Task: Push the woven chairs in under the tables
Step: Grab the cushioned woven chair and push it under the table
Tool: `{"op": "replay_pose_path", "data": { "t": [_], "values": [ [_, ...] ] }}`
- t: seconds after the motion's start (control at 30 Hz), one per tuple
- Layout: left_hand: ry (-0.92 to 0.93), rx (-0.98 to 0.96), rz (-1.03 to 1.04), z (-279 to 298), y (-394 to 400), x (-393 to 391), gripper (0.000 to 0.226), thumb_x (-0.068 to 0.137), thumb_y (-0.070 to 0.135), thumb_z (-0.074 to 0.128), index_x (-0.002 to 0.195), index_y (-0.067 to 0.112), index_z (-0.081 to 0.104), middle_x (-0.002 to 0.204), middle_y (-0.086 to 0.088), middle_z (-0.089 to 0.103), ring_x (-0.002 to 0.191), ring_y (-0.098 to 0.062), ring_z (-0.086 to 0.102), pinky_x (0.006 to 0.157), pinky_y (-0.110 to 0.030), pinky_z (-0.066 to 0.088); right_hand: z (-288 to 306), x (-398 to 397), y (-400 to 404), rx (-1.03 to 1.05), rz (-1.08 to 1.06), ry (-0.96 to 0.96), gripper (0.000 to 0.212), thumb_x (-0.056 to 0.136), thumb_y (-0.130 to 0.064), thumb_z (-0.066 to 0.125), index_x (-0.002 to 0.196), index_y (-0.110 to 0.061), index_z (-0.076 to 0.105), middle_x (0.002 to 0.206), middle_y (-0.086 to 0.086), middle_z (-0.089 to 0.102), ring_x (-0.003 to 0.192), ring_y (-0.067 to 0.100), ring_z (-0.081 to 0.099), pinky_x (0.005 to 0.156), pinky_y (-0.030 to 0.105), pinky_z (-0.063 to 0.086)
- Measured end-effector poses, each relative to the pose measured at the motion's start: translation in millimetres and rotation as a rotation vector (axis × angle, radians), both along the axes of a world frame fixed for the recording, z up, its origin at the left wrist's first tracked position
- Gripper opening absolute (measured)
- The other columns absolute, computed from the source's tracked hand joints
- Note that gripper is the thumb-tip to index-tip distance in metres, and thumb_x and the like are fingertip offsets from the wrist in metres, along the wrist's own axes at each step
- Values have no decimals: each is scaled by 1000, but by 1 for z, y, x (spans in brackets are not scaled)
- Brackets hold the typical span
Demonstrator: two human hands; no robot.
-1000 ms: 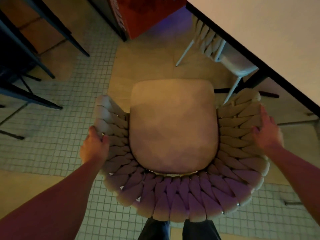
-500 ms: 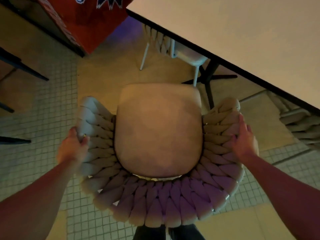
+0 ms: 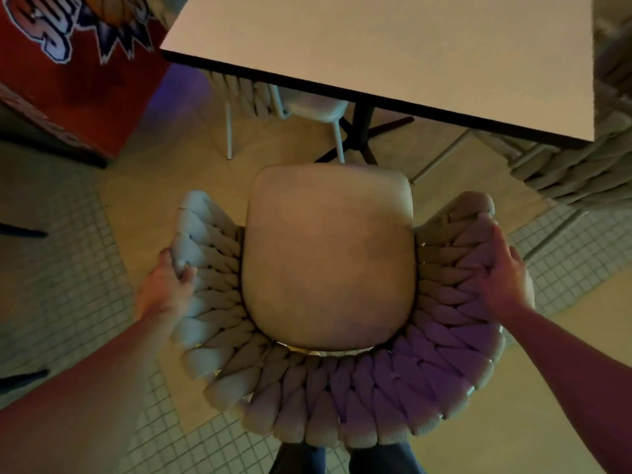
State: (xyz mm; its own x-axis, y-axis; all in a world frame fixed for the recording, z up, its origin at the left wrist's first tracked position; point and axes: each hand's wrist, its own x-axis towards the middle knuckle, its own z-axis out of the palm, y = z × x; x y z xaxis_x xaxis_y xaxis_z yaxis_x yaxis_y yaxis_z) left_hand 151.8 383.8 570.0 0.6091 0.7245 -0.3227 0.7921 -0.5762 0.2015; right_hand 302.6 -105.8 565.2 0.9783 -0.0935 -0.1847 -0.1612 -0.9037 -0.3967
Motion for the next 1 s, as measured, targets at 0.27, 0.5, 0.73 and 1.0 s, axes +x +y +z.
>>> {"op": "replay_pose_path", "data": {
  "t": [0.27, 0.5, 0.73, 1.0],
  "values": [
    [-27, -32, -120, 1, -10, 46, 55, 90, 38, 56, 137, 17, 38, 112, -27, 65, 101, -49, 60, 81, -51, 47, -1, -26, -31, 15, -143, -5, 82, 85, -13, 58, 151, -37, 17, 125, 17, 53, 95, 41, 59, 66, 35, 40],
    [-33, -29, -163, 1, -14, 73, 58, 91, 38, 57, 140, 14, 37, 118, -28, 62, 106, -50, 58, 84, -52, 46, -2, -32, -41, 27, -146, -17, 83, 86, -20, 60, 151, -40, 12, 129, 11, 51, 92, 38, 60, 61, 33, 39],
    [-52, -79, -195, 4, -2, 86, 70, 88, 41, 60, 145, 14, 32, 136, -23, 52, 120, -46, 51, 92, -52, 44, -8, -60, -30, 2, -241, 3, 82, 86, -26, 59, 150, -37, 9, 139, 9, 45, 90, 40, 62, 60, 34, 39],
    [-72, -83, -345, 0, 4, 103, 76, 93, 35, 55, 153, 17, 13, 138, -28, 49, 118, -50, 51, 92, -55, 44, -12, -58, -23, 19, -277, -63, 80, 84, -20, 62, 151, -33, 20, 132, 10, 54, 94, 39, 61, 64, 34, 41]
  ]
}}
